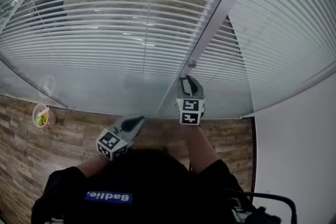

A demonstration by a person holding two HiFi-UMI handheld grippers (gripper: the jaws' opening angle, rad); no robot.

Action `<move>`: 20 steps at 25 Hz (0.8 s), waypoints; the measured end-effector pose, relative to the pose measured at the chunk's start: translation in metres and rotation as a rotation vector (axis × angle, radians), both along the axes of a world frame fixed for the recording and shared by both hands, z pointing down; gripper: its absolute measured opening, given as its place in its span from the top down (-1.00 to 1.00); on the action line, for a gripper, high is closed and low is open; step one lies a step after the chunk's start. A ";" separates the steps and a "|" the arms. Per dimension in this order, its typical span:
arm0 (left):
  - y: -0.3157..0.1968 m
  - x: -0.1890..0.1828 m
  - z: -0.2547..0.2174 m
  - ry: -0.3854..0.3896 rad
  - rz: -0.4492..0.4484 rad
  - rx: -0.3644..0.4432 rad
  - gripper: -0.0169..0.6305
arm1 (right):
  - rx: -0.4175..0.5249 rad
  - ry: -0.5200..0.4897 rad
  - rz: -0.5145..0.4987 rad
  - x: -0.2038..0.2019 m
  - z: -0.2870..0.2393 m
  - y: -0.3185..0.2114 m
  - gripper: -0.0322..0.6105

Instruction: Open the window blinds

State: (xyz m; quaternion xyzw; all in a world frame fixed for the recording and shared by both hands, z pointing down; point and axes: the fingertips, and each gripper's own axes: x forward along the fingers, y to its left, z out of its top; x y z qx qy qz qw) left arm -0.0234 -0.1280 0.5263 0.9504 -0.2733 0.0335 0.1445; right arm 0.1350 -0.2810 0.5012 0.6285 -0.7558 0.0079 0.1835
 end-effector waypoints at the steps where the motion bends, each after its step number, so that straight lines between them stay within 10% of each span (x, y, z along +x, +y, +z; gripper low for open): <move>1: 0.000 0.000 0.001 0.000 0.001 -0.001 0.95 | 0.000 -0.006 0.002 0.001 0.001 0.000 0.51; 20: 0.003 0.006 0.008 -0.014 0.012 0.005 0.95 | -0.044 -0.288 0.007 0.004 0.009 -0.002 0.51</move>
